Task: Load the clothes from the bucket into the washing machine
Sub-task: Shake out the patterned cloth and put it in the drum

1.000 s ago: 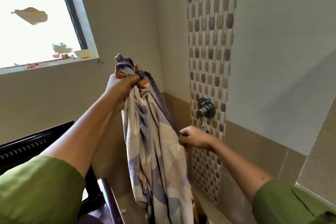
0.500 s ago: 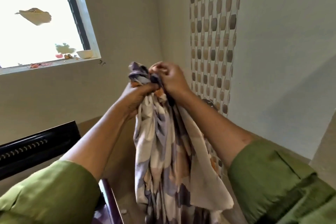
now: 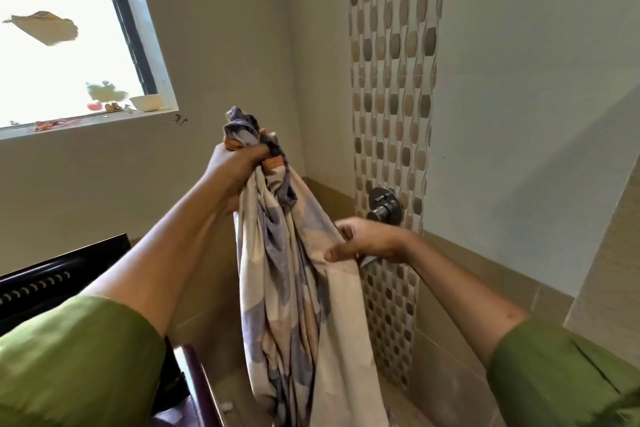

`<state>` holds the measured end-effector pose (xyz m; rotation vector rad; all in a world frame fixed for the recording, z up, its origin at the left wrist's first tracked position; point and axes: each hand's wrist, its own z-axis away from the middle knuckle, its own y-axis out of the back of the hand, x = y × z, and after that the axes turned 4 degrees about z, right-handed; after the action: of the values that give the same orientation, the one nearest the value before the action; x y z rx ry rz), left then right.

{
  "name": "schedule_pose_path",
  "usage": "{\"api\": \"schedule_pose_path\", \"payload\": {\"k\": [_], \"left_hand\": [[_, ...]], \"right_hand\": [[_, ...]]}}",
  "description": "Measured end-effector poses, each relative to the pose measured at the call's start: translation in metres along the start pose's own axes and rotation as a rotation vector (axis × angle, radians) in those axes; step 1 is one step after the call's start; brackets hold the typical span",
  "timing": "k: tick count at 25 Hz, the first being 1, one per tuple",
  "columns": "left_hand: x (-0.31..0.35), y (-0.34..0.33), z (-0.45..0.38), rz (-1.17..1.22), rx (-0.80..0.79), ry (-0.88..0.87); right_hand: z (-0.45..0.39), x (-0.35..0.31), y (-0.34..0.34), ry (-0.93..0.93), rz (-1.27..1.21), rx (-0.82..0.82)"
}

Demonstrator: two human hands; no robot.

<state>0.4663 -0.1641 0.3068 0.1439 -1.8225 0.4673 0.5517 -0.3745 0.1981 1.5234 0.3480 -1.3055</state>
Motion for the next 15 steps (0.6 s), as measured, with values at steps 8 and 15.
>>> {"api": "schedule_pose_path", "payload": {"k": [8, 15], "left_hand": [[-0.004, 0.04, -0.005, 0.0, 0.201, -0.063], [-0.022, -0.028, 0.017, 0.191, -0.195, -0.023]], "right_hand": [[0.025, -0.009, 0.057, 0.105, -0.294, 1.003], [-0.036, -0.122, 0.002, 0.455, -0.284, 0.898]]}}
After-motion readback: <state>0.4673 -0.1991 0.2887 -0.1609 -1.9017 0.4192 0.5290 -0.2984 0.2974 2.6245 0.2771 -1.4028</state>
